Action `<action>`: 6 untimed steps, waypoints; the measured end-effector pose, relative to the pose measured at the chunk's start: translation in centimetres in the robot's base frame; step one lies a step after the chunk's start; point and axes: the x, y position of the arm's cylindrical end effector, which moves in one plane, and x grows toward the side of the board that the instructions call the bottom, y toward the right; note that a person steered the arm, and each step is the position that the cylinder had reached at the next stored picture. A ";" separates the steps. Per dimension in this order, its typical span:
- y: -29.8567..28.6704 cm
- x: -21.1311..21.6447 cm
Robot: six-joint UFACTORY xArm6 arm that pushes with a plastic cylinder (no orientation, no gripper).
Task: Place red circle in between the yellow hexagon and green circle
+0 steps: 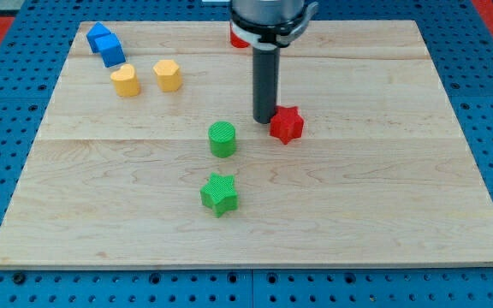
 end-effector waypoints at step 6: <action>1.1 -19.6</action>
